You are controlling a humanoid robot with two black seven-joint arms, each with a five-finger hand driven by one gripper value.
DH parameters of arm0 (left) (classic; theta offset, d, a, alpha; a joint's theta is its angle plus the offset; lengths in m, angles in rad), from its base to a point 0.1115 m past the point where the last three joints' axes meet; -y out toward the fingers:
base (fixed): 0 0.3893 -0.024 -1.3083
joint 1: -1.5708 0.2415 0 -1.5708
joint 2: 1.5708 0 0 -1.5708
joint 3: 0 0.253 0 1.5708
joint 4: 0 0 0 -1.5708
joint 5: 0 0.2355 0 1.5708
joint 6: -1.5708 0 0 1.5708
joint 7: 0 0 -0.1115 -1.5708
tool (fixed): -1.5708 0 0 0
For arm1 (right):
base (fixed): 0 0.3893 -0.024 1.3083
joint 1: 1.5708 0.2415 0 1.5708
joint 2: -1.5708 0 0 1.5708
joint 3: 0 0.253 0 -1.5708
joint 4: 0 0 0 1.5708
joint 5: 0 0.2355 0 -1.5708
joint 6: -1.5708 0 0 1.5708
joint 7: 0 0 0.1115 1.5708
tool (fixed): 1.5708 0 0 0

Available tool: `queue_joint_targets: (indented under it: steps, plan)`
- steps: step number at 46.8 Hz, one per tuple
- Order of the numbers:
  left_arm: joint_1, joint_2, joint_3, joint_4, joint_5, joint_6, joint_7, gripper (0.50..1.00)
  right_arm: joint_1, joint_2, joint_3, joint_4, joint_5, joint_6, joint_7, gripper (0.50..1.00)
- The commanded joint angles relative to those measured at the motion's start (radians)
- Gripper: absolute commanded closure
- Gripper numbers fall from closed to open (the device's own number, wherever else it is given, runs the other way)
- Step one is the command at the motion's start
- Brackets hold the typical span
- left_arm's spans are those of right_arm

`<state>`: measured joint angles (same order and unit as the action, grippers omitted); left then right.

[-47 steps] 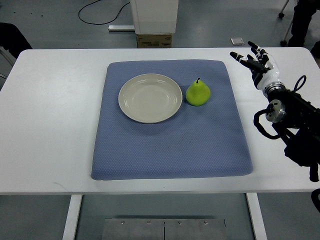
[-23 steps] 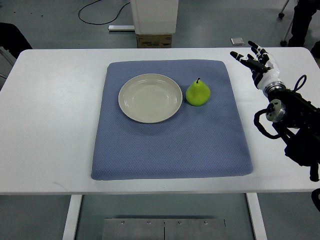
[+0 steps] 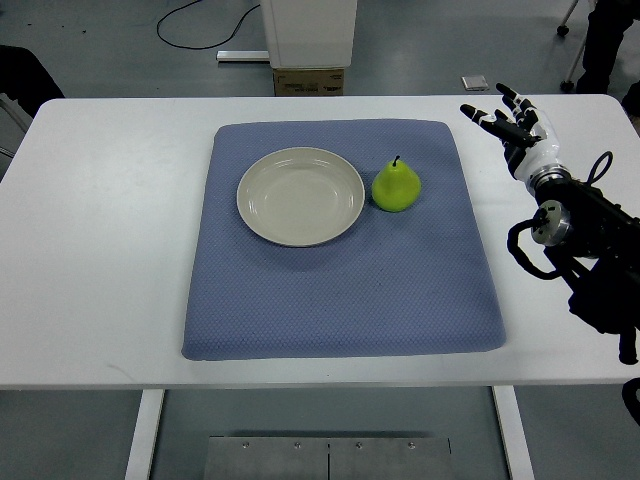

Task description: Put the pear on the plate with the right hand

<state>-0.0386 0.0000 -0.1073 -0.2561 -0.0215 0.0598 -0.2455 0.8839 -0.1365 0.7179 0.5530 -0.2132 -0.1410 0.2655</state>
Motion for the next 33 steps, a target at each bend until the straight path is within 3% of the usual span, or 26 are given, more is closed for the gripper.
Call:
queue_joint_targets:
  steps: [1,33]
  plan:
    - [0.000,0.000,0.000,0.000,0.000,0.000,0.000,0.500,0.003,0.000,-0.001,-0.007,0.000,0.000,0.001,0.500]
    - [-0.001,0.000,0.000,0.000,0.000,0.000,0.000,0.500,0.021,-0.003,-0.012,-0.021,-0.002,0.001,0.003,0.500]
